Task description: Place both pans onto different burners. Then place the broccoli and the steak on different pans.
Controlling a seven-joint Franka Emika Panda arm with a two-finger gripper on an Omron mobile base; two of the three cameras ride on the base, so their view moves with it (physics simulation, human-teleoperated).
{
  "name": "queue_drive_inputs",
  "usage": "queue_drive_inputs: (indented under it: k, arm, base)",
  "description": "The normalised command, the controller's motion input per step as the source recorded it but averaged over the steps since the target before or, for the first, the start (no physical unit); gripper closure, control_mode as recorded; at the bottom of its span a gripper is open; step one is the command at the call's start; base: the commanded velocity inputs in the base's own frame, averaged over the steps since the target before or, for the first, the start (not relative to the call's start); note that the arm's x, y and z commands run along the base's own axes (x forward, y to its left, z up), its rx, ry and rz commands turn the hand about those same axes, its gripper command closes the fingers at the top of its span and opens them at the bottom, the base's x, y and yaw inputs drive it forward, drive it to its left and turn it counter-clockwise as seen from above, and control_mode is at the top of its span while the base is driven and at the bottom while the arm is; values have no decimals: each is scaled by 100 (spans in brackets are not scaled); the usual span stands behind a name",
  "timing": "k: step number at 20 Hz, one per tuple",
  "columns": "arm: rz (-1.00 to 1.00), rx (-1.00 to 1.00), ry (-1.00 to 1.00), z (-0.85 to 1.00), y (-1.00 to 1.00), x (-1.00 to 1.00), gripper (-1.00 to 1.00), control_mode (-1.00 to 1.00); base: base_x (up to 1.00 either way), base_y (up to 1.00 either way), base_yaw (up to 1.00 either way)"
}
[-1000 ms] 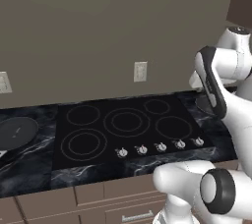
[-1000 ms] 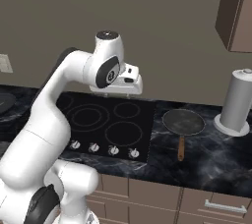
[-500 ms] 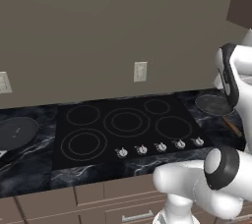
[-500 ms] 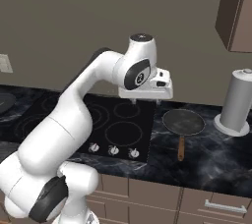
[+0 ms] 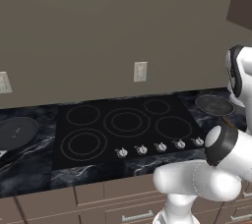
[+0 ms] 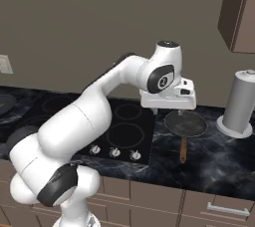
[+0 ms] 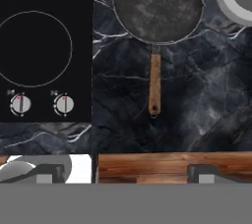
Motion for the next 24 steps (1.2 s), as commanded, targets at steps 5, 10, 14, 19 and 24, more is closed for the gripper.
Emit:
queue_drive_inputs:
  k: [5,10,14,19,24]
  arm:
    - [-16,0,0,-39,-31,4,-100,-100]
    - [-14,0,0,-31,-16,15,-100,-100]
    - [-4,0,0,-37,-18,16,-100,-100]
    - [0,1,0,-45,-16,8,-100,-100]
    - [0,0,0,-54,-11,6,-100,-100]
  base:
    - [0,0,0]
    - [0,0,0]
    - [0,0,0]
    - [0,0,0]
    - [0,0,0]
